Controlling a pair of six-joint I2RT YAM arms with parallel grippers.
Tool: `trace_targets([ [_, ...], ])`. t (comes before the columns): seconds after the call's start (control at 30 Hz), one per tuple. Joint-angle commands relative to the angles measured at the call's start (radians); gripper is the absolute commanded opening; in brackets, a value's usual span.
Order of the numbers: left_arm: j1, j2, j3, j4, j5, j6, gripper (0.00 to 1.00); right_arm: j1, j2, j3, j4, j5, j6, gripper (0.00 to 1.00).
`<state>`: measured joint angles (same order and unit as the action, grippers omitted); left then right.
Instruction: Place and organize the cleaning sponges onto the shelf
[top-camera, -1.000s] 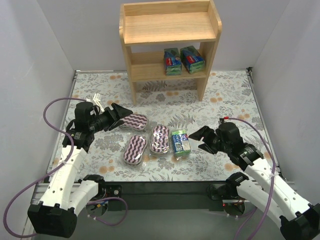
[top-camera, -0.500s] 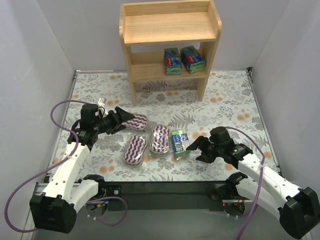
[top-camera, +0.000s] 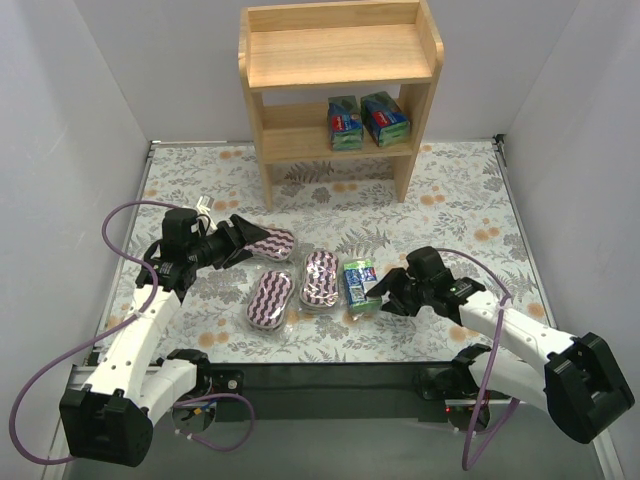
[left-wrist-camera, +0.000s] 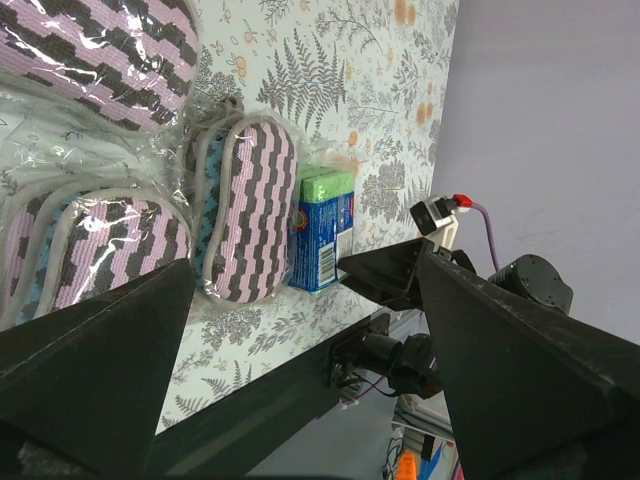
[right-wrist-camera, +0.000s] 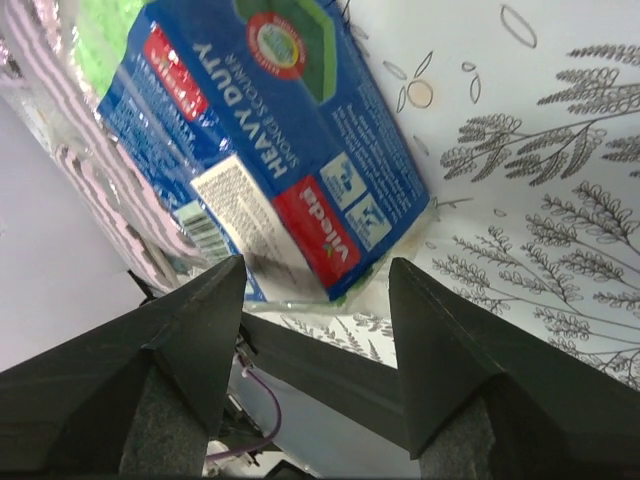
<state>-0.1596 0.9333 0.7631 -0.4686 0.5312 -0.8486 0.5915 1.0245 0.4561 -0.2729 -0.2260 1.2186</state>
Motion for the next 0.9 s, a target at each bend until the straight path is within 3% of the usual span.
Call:
trace_targets([
  [0.0, -0.004, -0.016, -0.008, 0.007, 0.001, 0.003, 0.85, 0.005, 0.032, 0.033, 0.046, 0.066, 0.015, 0.52],
  [0.03, -0.003, -0.017, -0.010, 0.007, 0.001, 0.002, 0.84, 0.005, 0.035, 0.032, 0.052, 0.079, 0.016, 0.50],
  [0.17, -0.003, -0.028, -0.019, 0.007, 0.003, 0.000, 0.84, 0.005, 0.032, 0.027, 0.060, 0.123, 0.027, 0.22],
  [0.3, -0.004, -0.036, -0.022, 0.007, 0.006, 0.000, 0.84, 0.005, 0.019, 0.009, 0.057, 0.117, 0.030, 0.02],
  [0.47, -0.003, -0.041, -0.015, 0.005, 0.009, -0.001, 0.83, 0.005, -0.092, 0.003, 0.026, 0.120, 0.045, 0.01],
  [0.63, -0.004, -0.039, 0.001, -0.001, 0.013, 0.000, 0.83, 0.004, -0.184, 0.102, -0.017, 0.097, 0.029, 0.01],
  [0.87, -0.004, -0.037, 0.013, -0.005, 0.010, 0.005, 0.83, 0.001, -0.044, 0.357, 0.053, -0.066, -0.080, 0.01],
])
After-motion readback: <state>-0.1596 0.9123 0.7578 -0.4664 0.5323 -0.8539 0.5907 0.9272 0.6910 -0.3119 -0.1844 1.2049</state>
